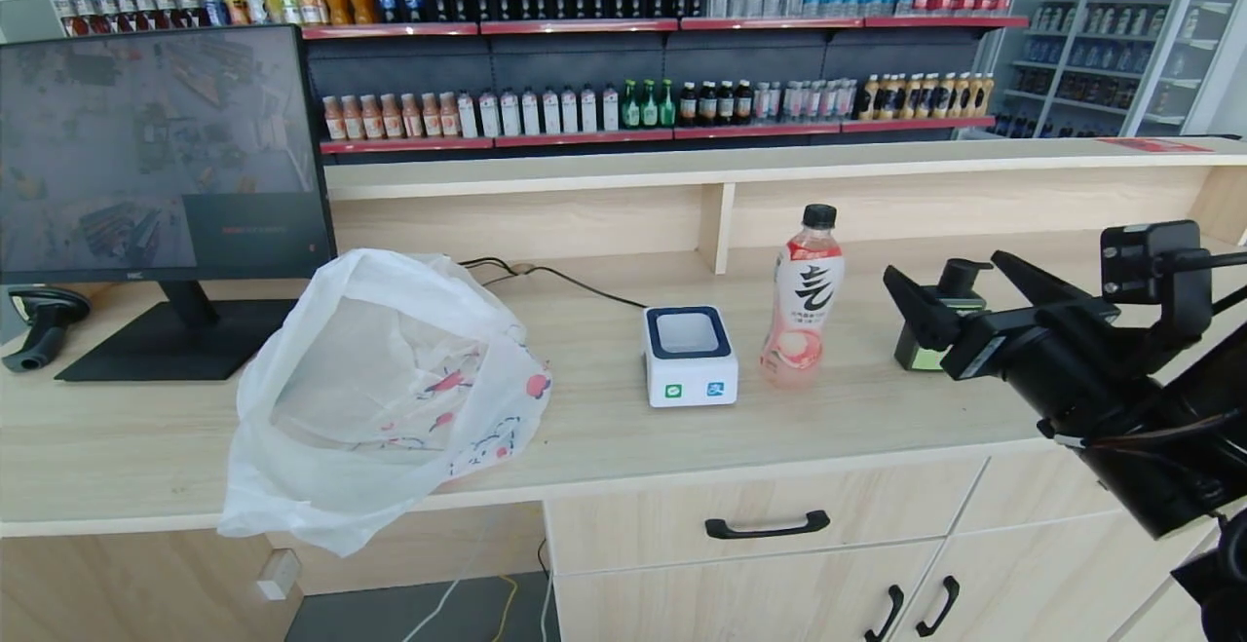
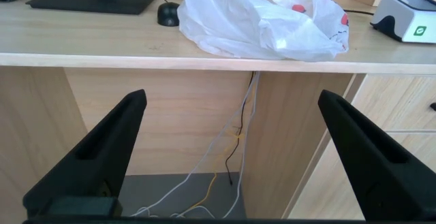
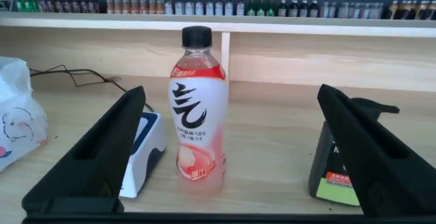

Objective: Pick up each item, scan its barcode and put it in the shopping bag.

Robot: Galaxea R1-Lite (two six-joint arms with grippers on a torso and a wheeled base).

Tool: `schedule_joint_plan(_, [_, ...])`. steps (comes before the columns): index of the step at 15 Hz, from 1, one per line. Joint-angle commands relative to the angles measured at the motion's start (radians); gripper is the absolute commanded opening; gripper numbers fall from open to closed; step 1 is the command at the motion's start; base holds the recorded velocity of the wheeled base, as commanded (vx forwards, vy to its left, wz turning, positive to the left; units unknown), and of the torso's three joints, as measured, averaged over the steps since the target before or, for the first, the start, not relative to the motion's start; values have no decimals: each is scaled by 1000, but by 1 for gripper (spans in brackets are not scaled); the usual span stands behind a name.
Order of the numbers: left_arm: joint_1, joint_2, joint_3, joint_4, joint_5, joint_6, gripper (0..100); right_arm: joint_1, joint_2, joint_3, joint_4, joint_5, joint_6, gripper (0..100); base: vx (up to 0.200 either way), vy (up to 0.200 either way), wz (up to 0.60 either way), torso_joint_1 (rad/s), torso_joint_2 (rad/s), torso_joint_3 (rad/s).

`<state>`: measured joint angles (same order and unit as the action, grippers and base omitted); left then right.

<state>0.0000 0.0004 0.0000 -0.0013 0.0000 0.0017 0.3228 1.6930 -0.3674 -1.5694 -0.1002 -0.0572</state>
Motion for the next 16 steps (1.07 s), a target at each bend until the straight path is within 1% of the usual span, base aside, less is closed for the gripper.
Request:
schedule_joint_plan(1, [0,0,0,0,0,0,100,16,39,30,-1,1,2,100,0,0,0,0,0,0])
schedule_joint_plan(8, [0,0,0,0,0,0,100,27,105,27,-1,5,7,100,0,0,0,0,0,0])
schedule_joint_plan(10, [0,0,0,1,0,0,100,76,154,4,-1,5,5,100,0,0,0,0,0,0])
schedule_joint_plan(11, [0,0,0,0,0,0,100,81,175,-18,-1,5,8,100,0,0,0,0,0,0])
schedule_joint_plan(16, [0,0,0,0,0,0,100,70,229,-42,-1,4,23,100,0,0,0,0,0,0])
